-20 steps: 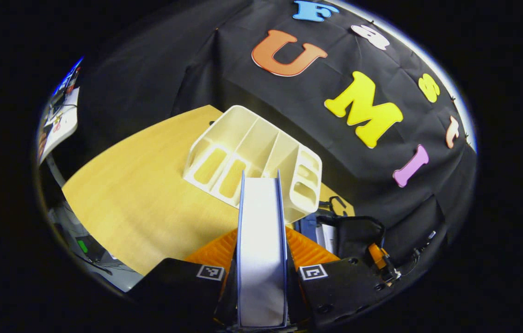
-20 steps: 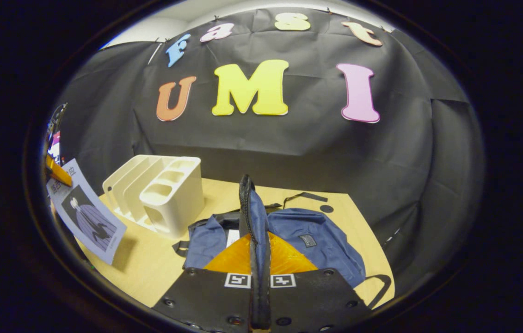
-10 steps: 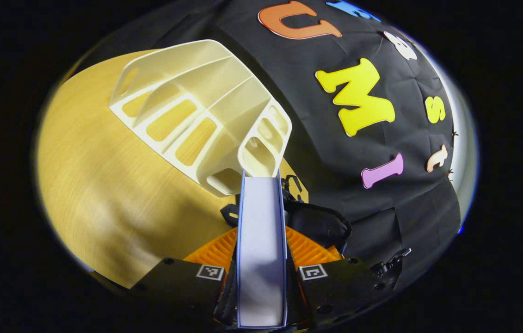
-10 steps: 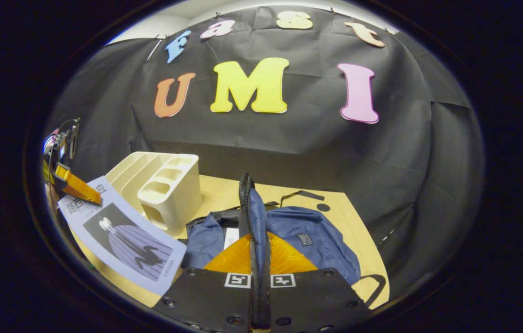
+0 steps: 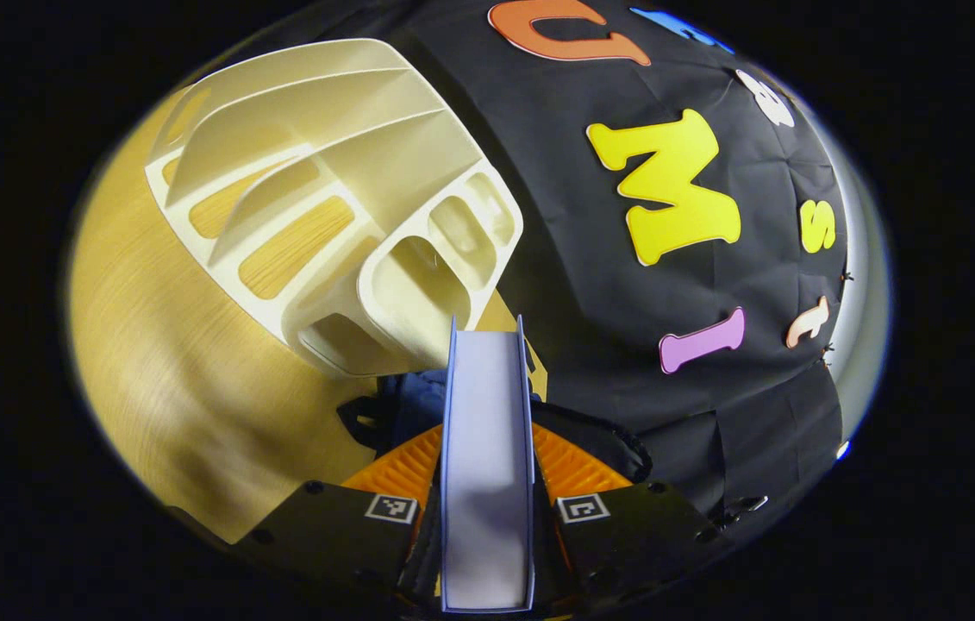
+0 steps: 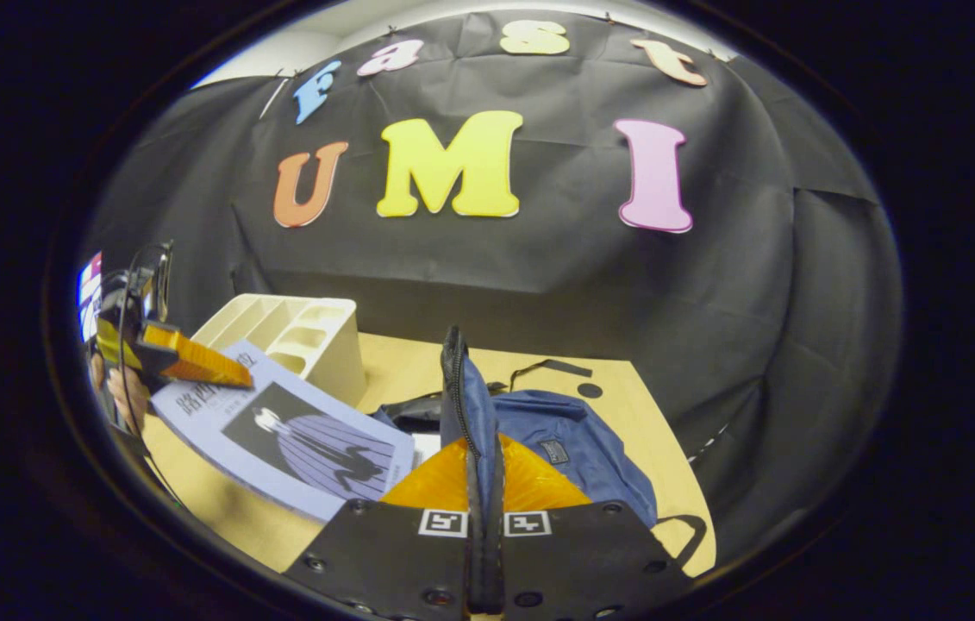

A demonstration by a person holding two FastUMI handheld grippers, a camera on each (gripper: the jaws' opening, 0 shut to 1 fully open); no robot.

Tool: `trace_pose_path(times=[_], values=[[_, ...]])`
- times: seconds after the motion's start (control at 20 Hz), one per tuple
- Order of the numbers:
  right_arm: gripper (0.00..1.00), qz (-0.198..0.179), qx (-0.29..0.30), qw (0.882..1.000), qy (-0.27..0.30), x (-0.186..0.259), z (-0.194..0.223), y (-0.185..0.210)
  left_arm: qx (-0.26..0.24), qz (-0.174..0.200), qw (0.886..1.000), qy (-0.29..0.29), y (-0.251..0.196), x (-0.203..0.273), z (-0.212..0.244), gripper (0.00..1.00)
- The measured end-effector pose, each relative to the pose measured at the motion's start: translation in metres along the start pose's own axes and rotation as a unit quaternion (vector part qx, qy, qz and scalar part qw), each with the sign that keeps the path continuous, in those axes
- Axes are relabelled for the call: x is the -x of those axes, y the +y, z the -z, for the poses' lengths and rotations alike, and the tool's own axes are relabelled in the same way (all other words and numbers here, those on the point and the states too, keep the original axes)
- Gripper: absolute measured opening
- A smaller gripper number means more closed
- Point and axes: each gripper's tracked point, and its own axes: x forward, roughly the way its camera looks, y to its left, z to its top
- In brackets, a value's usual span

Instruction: Open the schoolbag, grab two books from the bookshelf and put them into the schoolbag.

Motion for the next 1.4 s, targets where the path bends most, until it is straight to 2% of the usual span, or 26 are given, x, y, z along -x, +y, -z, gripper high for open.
trace_pose_path(times=[0.1, 0.4, 0.65, 0.95, 1.4], values=[[0.01, 0.001, -0.007, 1.0, -0.003, -0.001, -0.004, 0.003, 0.002, 0.006, 1.0, -0.004, -0.006, -0.016, 0.004, 0.45], [0.01, -0.011, -0.01, 1.0, -0.015, 0.008, -0.019, 0.004, -0.072, -0.004, 0.996, -0.061, -0.019, -0.044, 0.015, 0.45], [0.01, -0.012, -0.025, 0.999, -0.035, 0.016, -0.032, -0.005, -0.075, 0.016, 0.994, -0.075, -0.03, -0.077, 0.045, 0.45], [0.01, -0.019, -0.008, 0.999, -0.035, 0.02, -0.039, -0.009, -0.094, 0.037, 0.991, -0.089, -0.046, -0.116, 0.079, 0.45], [0.01, -0.033, 0.005, 0.998, -0.054, 0.025, -0.043, -0.005, -0.066, 0.082, 0.99, -0.089, -0.062, -0.174, 0.116, 0.46]])
